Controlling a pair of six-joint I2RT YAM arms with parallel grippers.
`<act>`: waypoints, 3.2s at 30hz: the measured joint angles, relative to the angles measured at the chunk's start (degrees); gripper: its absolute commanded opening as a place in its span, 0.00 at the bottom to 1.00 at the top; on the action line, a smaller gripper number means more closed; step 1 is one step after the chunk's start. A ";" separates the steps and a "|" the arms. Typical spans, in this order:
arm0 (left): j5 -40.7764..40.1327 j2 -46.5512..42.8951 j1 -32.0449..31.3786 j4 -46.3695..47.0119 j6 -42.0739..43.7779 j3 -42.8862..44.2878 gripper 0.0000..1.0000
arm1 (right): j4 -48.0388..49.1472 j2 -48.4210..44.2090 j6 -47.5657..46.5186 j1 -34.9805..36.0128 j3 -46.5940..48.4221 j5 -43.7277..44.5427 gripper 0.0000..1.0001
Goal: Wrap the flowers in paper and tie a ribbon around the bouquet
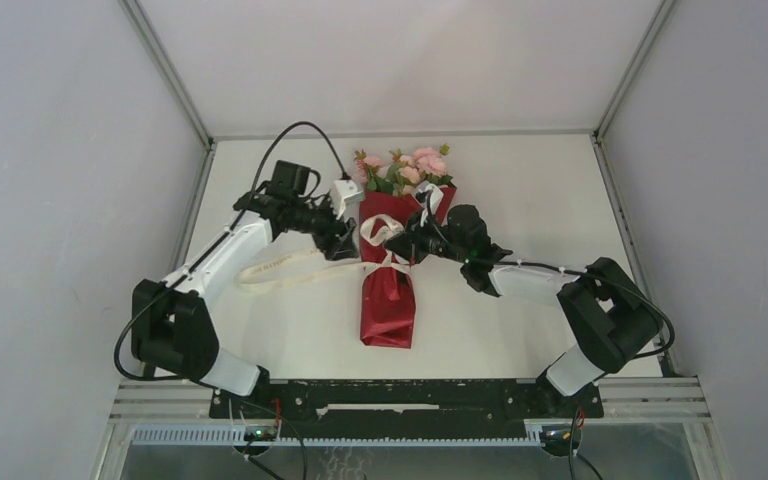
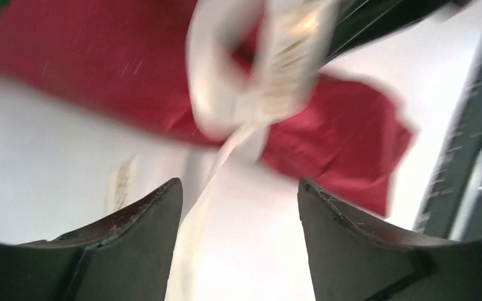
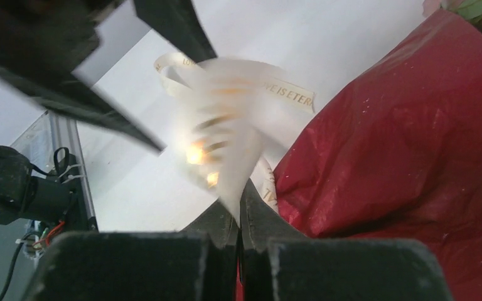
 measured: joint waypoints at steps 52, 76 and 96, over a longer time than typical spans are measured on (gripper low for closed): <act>-30.99 17.20 -1.36 1.38 0.28 -6.49 0.00 | -16.65 -19.56 12.63 -26.62 -20.50 -6.45 0.00; -30.08 13.22 7.02 -1.27 2.60 -9.86 0.41 | -26.36 -25.33 13.22 -26.25 -21.55 -4.83 0.00; -14.73 5.16 -27.52 -5.25 16.57 0.22 0.50 | -21.44 -8.59 17.27 -11.08 9.84 -11.08 0.00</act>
